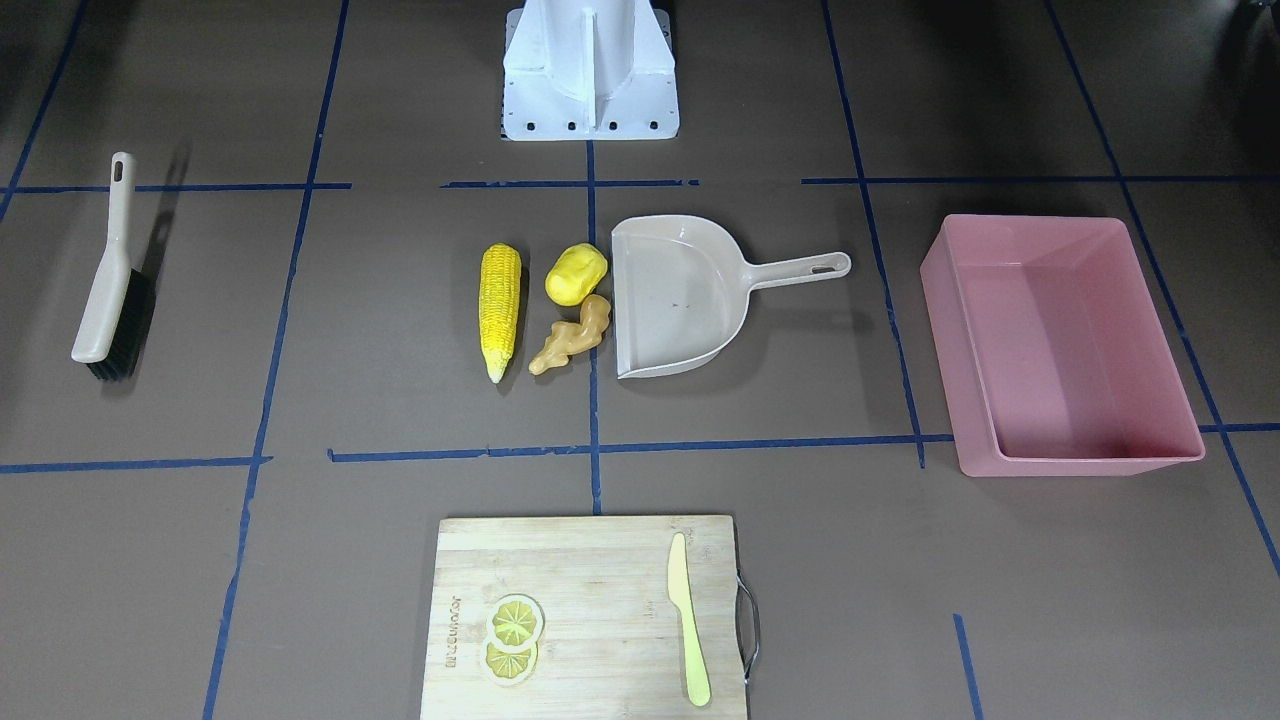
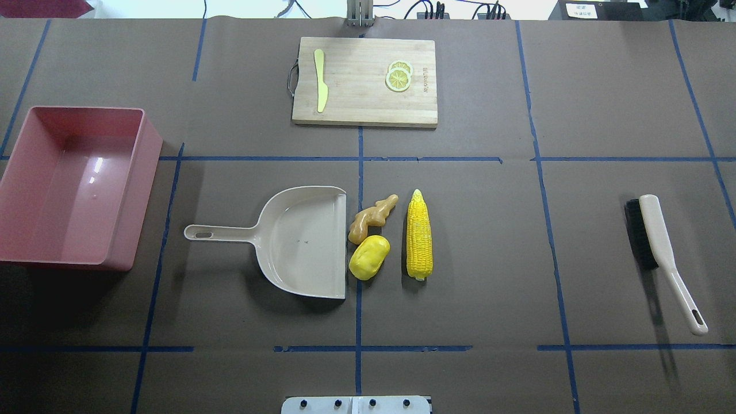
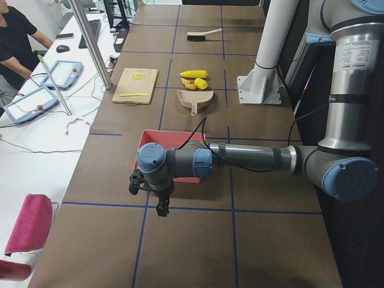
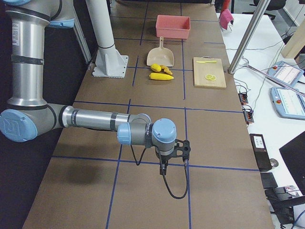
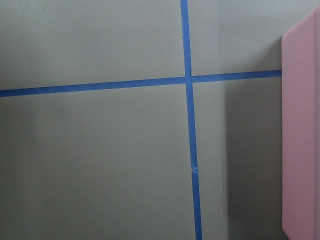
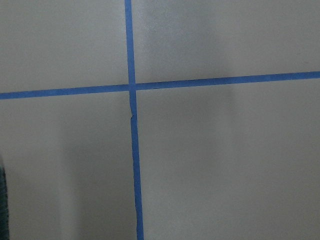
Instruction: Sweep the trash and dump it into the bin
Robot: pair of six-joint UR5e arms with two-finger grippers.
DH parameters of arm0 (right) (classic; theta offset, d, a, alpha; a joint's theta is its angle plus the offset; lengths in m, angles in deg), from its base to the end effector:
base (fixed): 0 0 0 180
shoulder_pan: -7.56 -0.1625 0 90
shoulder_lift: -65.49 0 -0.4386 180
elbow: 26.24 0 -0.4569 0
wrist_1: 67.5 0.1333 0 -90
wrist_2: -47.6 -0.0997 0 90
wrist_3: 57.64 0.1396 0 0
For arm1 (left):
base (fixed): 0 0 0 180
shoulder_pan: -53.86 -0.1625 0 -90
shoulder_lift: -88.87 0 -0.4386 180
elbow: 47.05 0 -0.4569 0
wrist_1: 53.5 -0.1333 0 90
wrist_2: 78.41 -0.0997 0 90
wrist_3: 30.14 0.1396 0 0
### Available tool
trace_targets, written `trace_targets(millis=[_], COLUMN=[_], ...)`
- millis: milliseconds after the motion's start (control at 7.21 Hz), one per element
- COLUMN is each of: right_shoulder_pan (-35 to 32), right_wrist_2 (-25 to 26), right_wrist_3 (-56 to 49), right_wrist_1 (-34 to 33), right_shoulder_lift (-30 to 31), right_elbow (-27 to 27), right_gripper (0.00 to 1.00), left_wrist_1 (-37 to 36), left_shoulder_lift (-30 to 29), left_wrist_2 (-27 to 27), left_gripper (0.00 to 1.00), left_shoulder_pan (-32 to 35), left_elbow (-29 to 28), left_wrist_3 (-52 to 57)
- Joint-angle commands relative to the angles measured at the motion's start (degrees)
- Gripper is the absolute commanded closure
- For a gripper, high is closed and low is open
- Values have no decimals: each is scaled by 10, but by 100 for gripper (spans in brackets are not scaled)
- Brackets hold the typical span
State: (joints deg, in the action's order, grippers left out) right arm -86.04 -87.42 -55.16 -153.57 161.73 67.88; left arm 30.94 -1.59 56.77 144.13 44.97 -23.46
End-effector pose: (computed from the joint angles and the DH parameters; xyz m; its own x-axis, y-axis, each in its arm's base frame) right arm 0.0666 -0.5085 0.7109 0.7035 0.0652 0.7077 -0.0933 0.9956 0.0010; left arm -0.0369 -0.5541 0.6849 0.7005 0.0750 -0.7097 -0.0773 0.9966 0.0290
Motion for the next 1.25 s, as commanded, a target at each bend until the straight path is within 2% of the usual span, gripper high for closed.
trace_targets(millis=[0, 1109], right_shoulder_pan=[1, 1], right_wrist_2=[2, 2], right_wrist_3=[0, -5], right_wrist_1=[0, 10], right_shoulder_lift=[-2, -2], right_elbow=[-1, 13], right_gripper=[0, 0], left_wrist_1=[0, 2], left_shoulder_lift=[-1, -2], left_wrist_2=[0, 1], left_gripper=[0, 0], left_shoulder_pan=[0, 0], left_elbow=[0, 5], left_wrist_3=[0, -1])
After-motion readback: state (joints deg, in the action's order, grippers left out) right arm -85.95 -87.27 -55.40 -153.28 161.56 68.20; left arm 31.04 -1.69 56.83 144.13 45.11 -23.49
